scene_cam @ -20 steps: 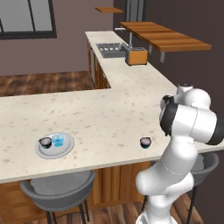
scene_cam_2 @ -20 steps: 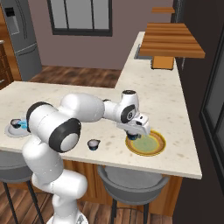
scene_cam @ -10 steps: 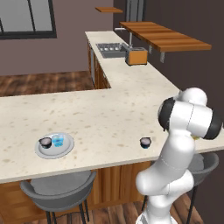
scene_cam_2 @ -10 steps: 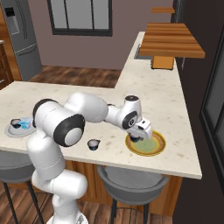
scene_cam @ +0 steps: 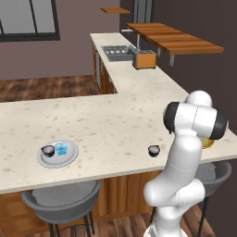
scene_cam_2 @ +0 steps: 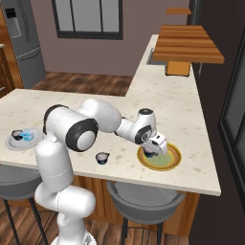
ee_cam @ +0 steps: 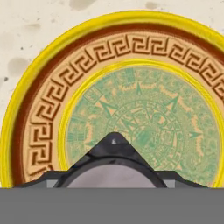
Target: Place two yogurt containers on each plate.
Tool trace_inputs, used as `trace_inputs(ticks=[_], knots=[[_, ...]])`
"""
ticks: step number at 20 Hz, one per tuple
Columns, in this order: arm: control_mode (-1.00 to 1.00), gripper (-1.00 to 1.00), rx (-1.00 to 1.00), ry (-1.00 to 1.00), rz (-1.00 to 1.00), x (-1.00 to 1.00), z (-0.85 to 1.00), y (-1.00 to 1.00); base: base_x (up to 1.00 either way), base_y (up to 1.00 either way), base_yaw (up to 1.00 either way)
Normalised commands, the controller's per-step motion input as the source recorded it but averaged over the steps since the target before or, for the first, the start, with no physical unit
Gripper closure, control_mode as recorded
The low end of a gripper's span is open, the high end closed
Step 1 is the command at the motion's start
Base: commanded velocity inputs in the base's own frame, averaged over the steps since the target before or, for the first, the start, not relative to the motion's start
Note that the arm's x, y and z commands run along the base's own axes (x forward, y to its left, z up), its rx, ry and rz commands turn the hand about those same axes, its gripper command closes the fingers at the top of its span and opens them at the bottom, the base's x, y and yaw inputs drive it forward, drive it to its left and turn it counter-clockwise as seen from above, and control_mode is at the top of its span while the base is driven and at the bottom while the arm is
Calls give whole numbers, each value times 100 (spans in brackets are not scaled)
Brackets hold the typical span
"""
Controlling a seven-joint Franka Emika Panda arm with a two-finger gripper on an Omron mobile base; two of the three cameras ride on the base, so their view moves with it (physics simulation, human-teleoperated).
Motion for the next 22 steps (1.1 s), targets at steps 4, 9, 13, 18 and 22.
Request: trace_inputs(ticks=[4, 9, 13, 18, 22], knots=[[-100, 100, 7, 0, 0, 10, -12, -11, 0, 0, 0], [-100, -100, 8, -1, 0, 2, -7, -19, 0, 0, 0], [-100, -100, 1, 0, 0, 2, -4, -11, 0, 0, 0], [-100, -100, 1, -1, 0, 2, -2, -1, 0, 0, 0], [-100, -100, 0, -5, 0, 3, 3, 8, 0, 0, 0]])
